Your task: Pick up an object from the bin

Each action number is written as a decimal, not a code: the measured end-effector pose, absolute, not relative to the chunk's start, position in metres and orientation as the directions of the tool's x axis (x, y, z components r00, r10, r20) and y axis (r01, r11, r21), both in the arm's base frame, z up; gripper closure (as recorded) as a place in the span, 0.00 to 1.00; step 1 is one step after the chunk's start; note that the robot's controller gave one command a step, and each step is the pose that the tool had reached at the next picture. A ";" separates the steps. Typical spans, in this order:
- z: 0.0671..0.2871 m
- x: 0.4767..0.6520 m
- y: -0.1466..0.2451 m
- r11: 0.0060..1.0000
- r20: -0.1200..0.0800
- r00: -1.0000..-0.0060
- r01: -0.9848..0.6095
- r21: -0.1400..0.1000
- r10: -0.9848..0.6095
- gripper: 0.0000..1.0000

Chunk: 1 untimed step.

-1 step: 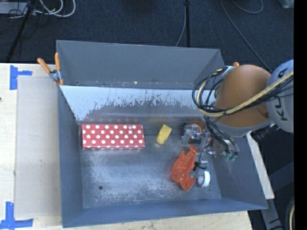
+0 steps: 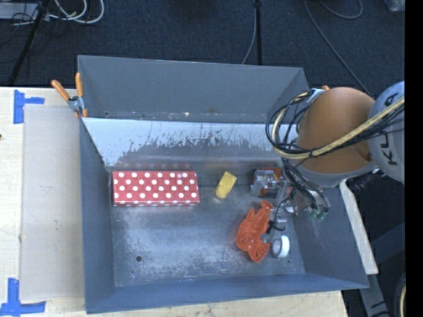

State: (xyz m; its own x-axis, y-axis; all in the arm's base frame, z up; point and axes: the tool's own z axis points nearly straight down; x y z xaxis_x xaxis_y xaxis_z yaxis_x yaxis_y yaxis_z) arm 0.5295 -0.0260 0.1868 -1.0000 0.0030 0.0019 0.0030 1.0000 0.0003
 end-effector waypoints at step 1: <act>0.171 0.532 -0.033 0.997 -0.002 -0.997 -0.081 0.000 -0.081 0.00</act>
Offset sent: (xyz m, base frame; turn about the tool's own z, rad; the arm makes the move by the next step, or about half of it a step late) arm 0.0218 -0.0301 -0.0908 -0.4033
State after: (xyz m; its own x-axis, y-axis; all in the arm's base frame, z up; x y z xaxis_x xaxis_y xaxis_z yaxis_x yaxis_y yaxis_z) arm 0.5319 -0.0329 0.1706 -0.9967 -0.0806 -0.0025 -0.0806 0.9967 0.0004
